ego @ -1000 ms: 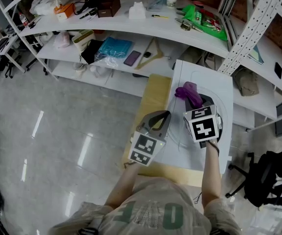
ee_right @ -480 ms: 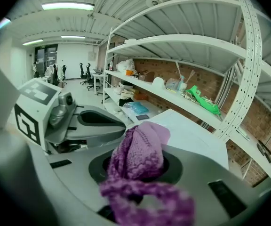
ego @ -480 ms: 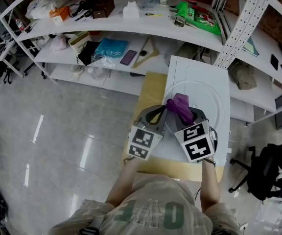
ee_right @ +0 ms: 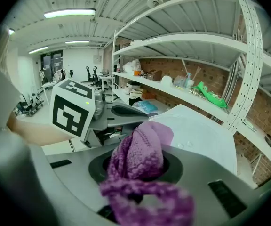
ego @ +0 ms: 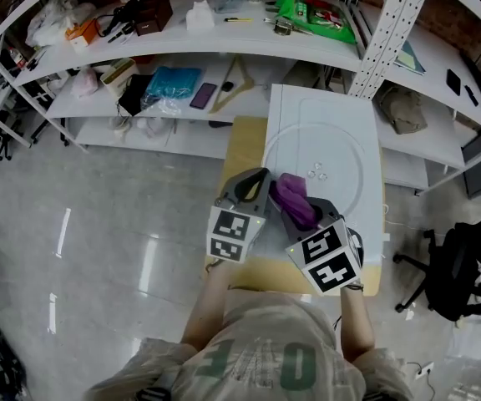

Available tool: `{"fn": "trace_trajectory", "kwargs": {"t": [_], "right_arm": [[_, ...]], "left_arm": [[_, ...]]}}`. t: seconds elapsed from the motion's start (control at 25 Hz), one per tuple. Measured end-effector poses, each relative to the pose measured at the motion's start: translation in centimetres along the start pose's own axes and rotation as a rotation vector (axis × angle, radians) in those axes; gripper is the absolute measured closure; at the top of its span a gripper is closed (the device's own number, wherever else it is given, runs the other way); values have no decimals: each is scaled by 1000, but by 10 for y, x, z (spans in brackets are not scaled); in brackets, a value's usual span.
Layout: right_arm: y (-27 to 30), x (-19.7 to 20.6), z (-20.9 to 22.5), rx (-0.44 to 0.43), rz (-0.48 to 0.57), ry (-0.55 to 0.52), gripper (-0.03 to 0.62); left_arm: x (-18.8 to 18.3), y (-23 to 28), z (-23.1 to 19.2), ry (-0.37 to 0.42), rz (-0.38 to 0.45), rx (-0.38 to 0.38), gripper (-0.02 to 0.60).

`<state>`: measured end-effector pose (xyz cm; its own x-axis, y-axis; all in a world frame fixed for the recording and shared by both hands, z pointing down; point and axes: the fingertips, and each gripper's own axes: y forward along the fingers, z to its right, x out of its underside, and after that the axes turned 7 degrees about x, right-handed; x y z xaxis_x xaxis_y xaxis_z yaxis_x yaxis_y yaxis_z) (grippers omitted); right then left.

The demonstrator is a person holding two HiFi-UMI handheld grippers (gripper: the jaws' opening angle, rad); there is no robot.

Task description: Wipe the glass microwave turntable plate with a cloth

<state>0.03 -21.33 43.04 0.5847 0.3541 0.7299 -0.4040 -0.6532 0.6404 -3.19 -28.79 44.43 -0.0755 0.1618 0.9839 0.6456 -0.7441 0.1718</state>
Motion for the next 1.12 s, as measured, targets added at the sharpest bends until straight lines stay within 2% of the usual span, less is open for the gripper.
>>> {"fn": "trace_trajectory", "kwargs": {"t": [0.4,0.48,0.68,0.88,1.12], "right_arm": [[-9,2,-4,-54,10,36,540],[-10,-7,12,-17,48,75,540],[8,-42,83,169,155,192,540],[38,-49,132,289,114,209,540],[66,-34,148,301,30,206,540]], "left_arm": [[0,2,1,4,-9,-8,580],[0,2,1,2,-7,-8,580],[-2,3,0,-6,-4,-12,580],[-1,5,1,-8,-7,-12,580],[0,5,0,1,-9,-14,580]]}}
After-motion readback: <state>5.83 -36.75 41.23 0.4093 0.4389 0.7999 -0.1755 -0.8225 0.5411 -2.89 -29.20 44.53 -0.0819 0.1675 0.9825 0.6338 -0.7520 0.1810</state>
